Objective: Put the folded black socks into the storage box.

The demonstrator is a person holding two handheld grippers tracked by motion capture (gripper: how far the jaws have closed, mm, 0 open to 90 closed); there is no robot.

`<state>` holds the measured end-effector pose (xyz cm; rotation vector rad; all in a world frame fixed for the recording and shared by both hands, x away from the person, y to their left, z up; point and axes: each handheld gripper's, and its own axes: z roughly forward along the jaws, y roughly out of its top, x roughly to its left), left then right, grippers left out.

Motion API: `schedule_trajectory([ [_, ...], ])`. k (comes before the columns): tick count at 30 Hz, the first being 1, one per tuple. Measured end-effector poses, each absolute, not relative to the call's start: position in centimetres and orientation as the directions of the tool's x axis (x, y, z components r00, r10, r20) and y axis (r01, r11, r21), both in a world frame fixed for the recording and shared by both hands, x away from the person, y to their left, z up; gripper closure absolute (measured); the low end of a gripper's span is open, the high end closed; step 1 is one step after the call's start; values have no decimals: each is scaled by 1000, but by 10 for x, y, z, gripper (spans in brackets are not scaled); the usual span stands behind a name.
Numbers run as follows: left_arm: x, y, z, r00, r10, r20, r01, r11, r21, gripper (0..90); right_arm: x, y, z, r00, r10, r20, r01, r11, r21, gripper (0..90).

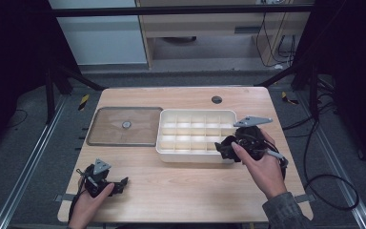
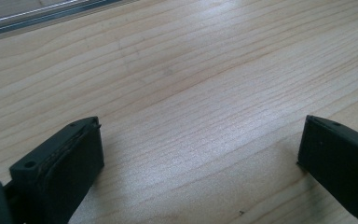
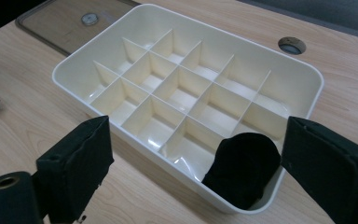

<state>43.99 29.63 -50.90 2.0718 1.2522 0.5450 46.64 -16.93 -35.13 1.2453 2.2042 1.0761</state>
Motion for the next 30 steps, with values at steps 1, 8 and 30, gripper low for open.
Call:
schedule_trajectory([
  [1, 440, 296, -509, 458, 889, 19, 620, -334, 710, 0, 465, -172, -354, -526, 849, 43, 550, 301, 779, 103],
  [8, 440, 296, -509, 457, 890, 18, 620, -333, 711, 0, 452, -196, -376, -505, 862, 42, 560, 290, 776, 106],
  [30, 440, 295, -509, 452, 892, 19, 621, -329, 712, 0, 413, -243, -434, -471, 882, -26, 547, 315, 775, 92],
])
